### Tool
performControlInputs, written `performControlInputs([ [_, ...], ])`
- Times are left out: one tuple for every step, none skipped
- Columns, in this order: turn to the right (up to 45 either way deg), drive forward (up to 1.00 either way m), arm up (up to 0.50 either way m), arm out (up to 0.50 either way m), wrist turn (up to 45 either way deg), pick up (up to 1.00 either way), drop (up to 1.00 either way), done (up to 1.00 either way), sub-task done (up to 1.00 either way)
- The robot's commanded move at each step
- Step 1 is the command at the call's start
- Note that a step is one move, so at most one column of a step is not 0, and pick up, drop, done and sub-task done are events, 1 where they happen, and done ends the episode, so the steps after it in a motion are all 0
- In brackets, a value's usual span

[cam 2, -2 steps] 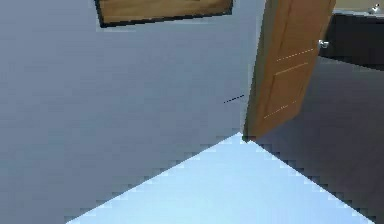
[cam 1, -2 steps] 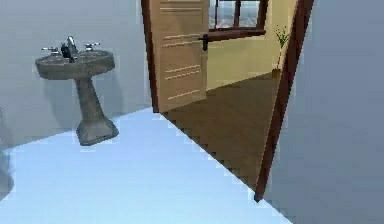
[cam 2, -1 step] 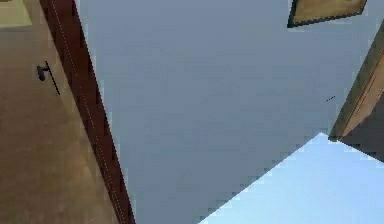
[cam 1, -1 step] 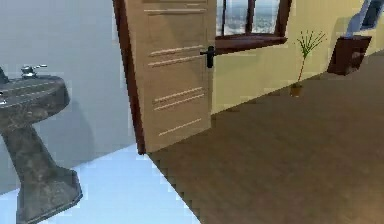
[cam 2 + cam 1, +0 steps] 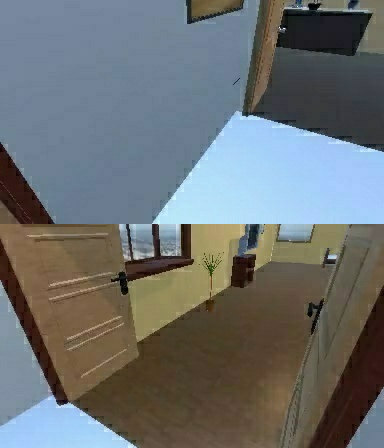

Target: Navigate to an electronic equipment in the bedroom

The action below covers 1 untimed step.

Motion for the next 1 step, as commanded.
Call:
performControlInputs([
  [0.0,1.0,0.0,0.0,0.0,0.0,0.0,0.0,0.0],
])
